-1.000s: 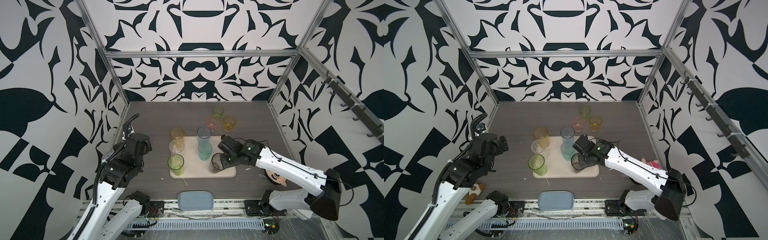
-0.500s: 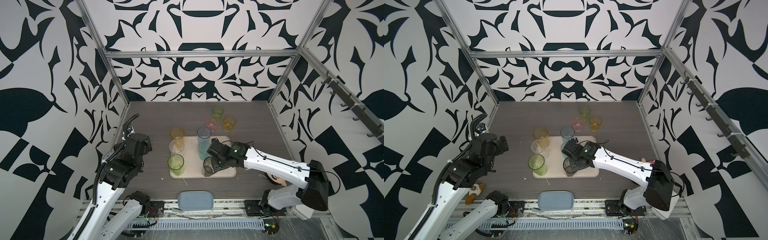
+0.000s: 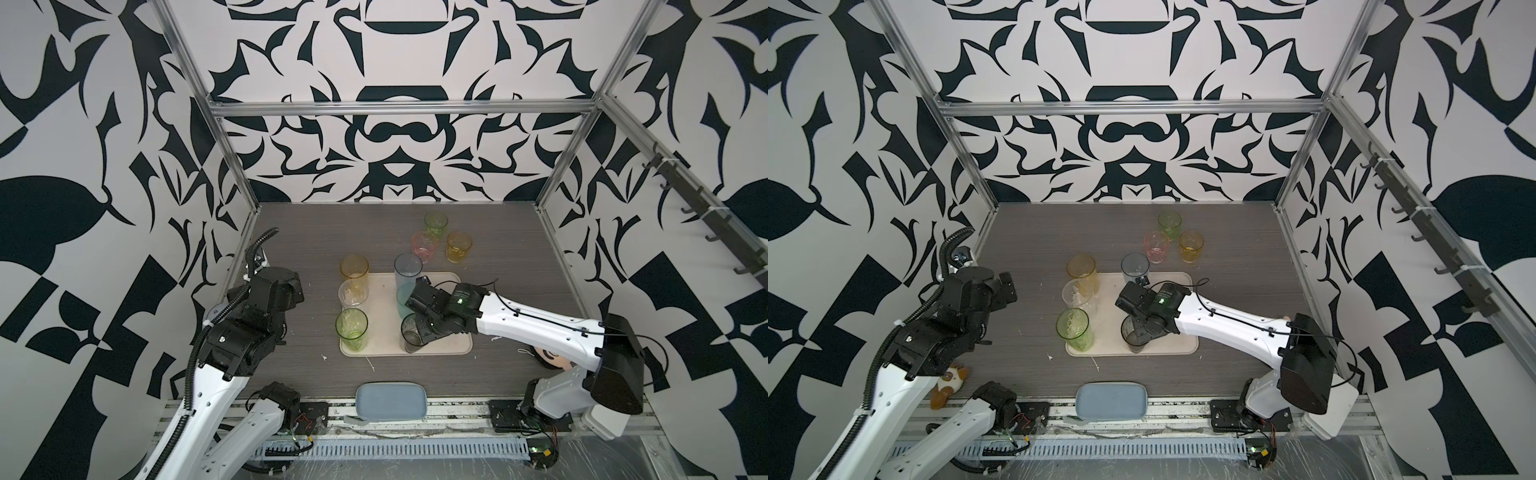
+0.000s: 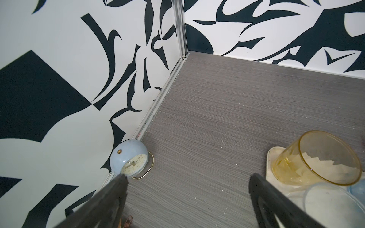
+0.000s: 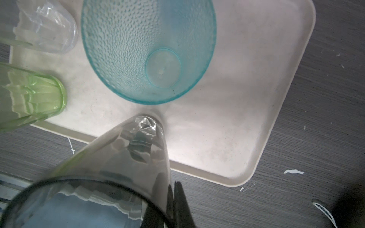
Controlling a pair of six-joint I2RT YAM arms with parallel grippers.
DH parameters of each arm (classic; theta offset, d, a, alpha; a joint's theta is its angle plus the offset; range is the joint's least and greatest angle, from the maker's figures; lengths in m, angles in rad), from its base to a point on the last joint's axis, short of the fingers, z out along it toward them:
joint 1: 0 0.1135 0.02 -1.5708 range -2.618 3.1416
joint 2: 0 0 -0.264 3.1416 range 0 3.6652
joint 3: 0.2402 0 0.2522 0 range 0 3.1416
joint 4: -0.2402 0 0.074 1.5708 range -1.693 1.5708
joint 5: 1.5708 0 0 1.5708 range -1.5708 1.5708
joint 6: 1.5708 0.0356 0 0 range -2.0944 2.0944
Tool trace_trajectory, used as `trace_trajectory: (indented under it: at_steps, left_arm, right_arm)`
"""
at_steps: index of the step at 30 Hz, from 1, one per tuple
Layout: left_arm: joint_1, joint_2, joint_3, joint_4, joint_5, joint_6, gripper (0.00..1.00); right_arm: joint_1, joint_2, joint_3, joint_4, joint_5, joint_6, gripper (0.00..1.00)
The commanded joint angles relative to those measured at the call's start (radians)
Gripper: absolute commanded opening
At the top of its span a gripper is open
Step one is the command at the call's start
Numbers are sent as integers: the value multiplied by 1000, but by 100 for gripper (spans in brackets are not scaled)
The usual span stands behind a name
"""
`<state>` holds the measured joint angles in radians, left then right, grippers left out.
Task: Place the glasses into the tray
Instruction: Place the glass on the tray.
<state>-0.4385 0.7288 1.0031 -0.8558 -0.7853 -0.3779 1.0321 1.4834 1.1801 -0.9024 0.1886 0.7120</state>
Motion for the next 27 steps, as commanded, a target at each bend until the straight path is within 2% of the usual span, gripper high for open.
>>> trace_trajectory:
  at_steps: [1, 11, 21, 27]
  left_arm:
    - [2, -8, -13, -5, -2, -18, 100]
    - [1, -9, -12, -6, -6, -19, 100]
    - [3, -4, -11, -7, 1, -18, 99]
    - [3, -8, -13, -9, -4, -19, 100]
  right_arm:
    - [6, -1, 36, 19, 25, 21, 0]
    - [6, 23, 38, 25, 19, 20, 1]
    - [6, 37, 87, -9, 18, -16, 23]
    - [6, 47, 117, -14, 14, -35, 30]
